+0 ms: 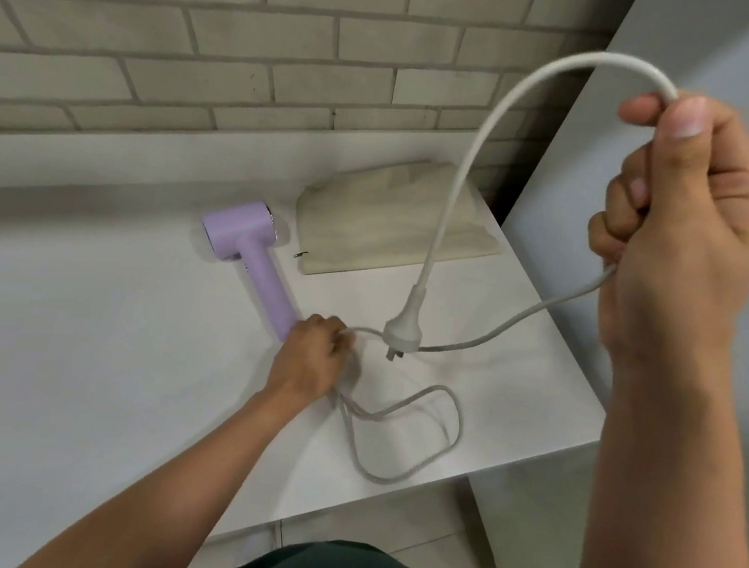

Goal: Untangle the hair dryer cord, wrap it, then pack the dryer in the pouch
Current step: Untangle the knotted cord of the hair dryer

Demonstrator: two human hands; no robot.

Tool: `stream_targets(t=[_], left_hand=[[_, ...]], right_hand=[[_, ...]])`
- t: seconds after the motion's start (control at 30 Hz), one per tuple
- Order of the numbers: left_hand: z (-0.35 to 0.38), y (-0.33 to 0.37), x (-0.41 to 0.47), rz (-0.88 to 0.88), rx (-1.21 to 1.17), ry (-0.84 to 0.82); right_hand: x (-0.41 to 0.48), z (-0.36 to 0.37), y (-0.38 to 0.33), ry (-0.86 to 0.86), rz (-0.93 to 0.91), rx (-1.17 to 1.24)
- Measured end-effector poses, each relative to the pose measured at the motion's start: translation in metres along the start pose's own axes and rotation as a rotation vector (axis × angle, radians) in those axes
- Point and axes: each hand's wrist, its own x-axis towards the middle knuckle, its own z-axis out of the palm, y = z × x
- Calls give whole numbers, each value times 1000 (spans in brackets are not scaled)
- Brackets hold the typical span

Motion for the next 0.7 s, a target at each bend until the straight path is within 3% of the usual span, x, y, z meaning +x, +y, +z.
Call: stream_targets(t=[0.13,0.27,0.43,0.7], left_hand=[[-45,7,5,-291,-538,42],[-94,10,3,-414,-780,35],[-144,5,-3,-380,-922,-30],[-168,25,-15,-95,-668,-35]], right_hand=[[5,-24,27,63,138,-5],[2,-40,66,108,307,70],[-6,-51,118,204,508,179],[-27,-66,202,354,777,83]])
